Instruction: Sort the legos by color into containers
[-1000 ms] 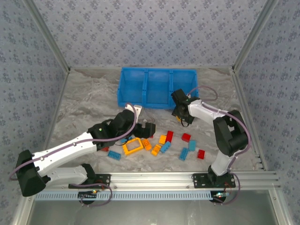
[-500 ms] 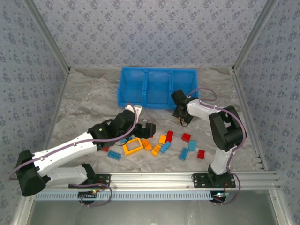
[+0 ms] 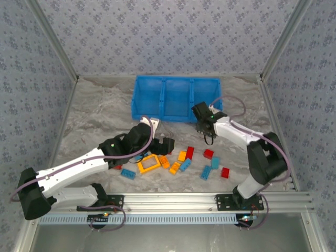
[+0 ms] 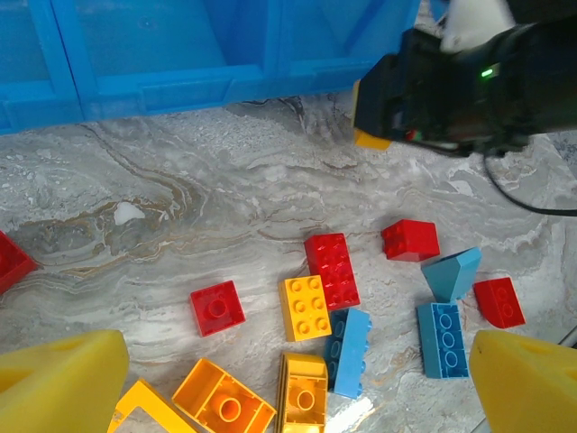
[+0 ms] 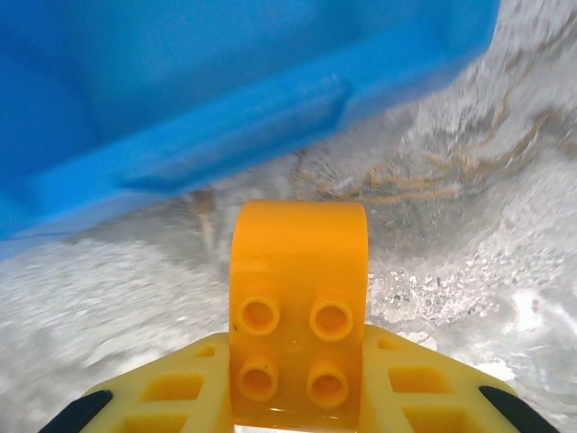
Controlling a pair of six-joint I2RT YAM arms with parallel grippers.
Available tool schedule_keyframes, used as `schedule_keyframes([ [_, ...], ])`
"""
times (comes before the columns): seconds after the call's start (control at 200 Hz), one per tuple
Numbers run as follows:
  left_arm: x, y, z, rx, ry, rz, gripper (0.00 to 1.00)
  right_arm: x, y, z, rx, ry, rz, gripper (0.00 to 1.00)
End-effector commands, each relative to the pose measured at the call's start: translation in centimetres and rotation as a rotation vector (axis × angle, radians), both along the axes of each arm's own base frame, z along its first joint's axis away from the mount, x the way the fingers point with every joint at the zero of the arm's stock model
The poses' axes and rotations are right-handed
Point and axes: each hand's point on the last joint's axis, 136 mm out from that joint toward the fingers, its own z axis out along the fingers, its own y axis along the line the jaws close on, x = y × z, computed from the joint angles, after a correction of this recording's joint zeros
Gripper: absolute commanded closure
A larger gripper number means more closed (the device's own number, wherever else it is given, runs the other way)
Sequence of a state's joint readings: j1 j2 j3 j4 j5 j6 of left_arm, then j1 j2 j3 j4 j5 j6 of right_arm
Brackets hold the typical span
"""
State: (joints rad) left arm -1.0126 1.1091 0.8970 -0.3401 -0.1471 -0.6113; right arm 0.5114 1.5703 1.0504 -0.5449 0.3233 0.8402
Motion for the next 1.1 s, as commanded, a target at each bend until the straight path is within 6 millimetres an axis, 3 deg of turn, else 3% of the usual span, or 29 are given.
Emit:
schedule_keyframes([
  [0.0, 0.5, -1.0, 2.9, -0.044, -0.045, -0.002, 0.03, 1.6, -0.3, 3.7, -0.065, -0.083, 0.102, 0.7],
  [0.055, 0.8, -1.1, 3.1, -0.036, -0.051, 0.015, 0.04, 2.9, 0.0, 4.2, -0.049, -0.085, 0.13, 0.7],
  [0.1, 1.1, -1.1, 3.4, -0.023, -0.064, 0.036, 0.05, 3.8, 0.2, 3.3, -0.039, -0.058, 0.161, 0.7],
  [0.12, 1.2, -1.1, 3.6, -0.019, -0.073, 0.044, 0.05, 5.0, 0.4, 4.2, -0.024, -0.079, 0.169, 0.71],
  [0.225, 1.5, -1.7, 4.4, 0.02, -0.13, 0.081, 0.05, 7.7, 0.5, 3.2, 0.017, -0.062, 0.205, 0.72],
  [0.47, 0.6, -6.3, 5.1, 0.125, -0.253, 0.061, 0.05, 12.0, 0.5, 0.6, 0.086, 0.003, 0.247, 0.73],
  [0.799, -1.6, -13.5, 3.7, 0.278, -0.342, -0.034, 0.05, 13.1, -0.3, -2.7, 0.124, 0.104, 0.218, 0.72],
  [0.969, -1.7, -13.8, 3.7, 0.267, -0.336, -0.028, 0.05, 13.0, -0.3, -2.7, 0.121, 0.115, 0.216, 0.59],
  [1.094, -1.5, -12.5, 4.5, 0.26, -0.332, 0.007, 0.05, 13.2, -0.4, -0.2, 0.103, 0.059, 0.219, 0.51],
])
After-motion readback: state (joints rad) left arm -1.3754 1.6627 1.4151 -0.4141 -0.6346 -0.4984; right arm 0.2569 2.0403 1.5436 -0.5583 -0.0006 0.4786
